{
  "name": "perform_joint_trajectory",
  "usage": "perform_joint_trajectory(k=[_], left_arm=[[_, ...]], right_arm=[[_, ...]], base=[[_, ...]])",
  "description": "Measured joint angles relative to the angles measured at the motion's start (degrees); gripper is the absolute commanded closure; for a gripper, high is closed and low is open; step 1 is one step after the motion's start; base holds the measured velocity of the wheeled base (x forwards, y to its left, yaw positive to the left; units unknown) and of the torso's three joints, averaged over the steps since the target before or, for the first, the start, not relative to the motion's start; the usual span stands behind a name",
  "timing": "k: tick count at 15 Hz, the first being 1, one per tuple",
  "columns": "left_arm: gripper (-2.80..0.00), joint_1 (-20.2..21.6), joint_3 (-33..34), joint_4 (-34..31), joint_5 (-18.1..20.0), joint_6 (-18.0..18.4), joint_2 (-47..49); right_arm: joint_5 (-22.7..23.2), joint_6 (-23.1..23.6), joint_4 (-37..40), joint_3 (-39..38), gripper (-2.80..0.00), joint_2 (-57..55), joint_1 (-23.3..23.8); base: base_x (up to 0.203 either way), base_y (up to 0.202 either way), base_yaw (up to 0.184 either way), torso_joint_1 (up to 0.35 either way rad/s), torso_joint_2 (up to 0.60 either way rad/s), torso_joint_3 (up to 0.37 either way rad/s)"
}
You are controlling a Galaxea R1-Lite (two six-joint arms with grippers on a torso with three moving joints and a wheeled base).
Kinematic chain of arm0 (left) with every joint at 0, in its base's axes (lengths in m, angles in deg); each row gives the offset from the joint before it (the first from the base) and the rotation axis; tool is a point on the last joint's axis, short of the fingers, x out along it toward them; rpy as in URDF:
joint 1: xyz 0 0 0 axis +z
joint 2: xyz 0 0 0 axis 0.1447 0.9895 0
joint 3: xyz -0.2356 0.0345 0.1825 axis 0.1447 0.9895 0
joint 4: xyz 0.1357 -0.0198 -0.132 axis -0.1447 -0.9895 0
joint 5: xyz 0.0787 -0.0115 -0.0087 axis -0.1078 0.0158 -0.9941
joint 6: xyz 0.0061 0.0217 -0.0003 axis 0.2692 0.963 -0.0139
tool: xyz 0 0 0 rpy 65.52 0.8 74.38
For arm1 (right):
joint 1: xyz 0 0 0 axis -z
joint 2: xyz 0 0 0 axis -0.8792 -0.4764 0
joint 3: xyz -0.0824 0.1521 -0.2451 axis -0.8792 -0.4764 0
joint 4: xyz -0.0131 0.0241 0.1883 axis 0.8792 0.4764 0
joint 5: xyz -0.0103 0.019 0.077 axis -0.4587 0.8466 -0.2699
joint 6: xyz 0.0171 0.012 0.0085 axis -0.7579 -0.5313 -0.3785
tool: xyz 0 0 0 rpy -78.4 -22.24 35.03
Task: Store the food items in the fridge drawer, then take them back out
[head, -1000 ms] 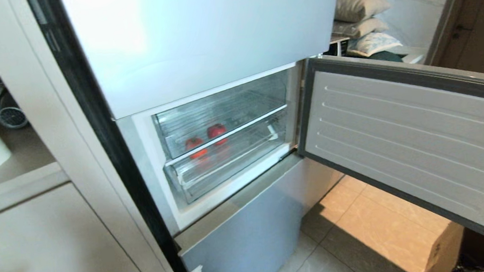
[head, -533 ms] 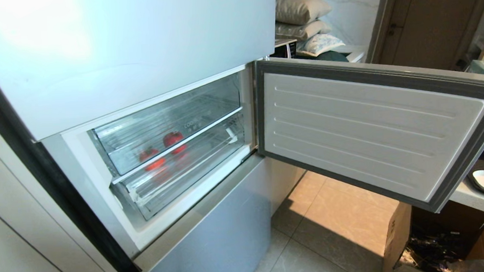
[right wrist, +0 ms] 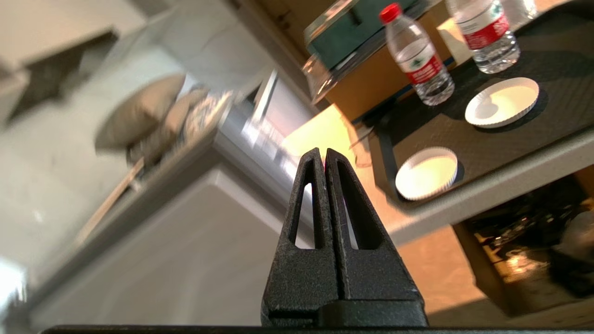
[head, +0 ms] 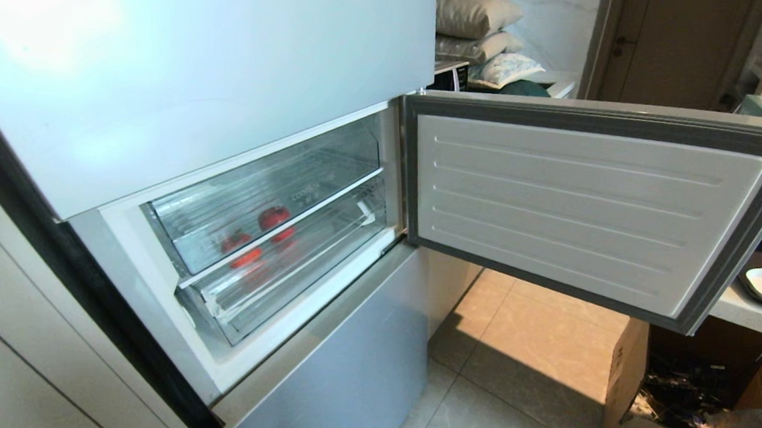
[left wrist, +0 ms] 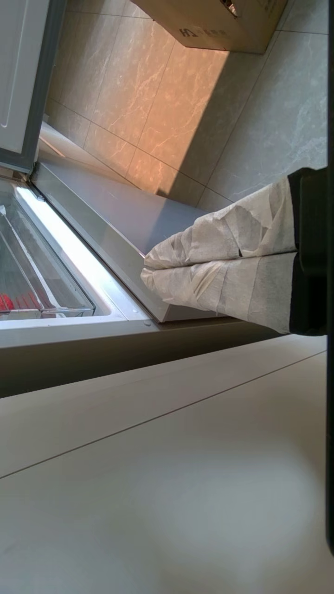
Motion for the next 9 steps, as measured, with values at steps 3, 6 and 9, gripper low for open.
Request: perform_joint_trajectory(k=[3,6,9], left_arm=[[0.0,0.0,0.0,0.0,0.0,0.0,0.0],[0.0,0.0,0.0,0.0,0.0,0.0,0.0],[0.0,0.0,0.0,0.0,0.0,0.0,0.0]], right_arm=[[8.8,-6.9,-8.6,4.2,0.0,-16.7,9.8],[12.7,-9.5,-12.8,11.9,0.0,-33.2,11.6],[17.4,-12.5,-14.2,22.7,0.0,-45.3,10.3]], base=[[0.0,0.0,0.0,0.0,0.0,0.0],[0.0,0.0,0.0,0.0,0.0,0.0],[0.0,0.0,0.0,0.0,0.0,0.0]])
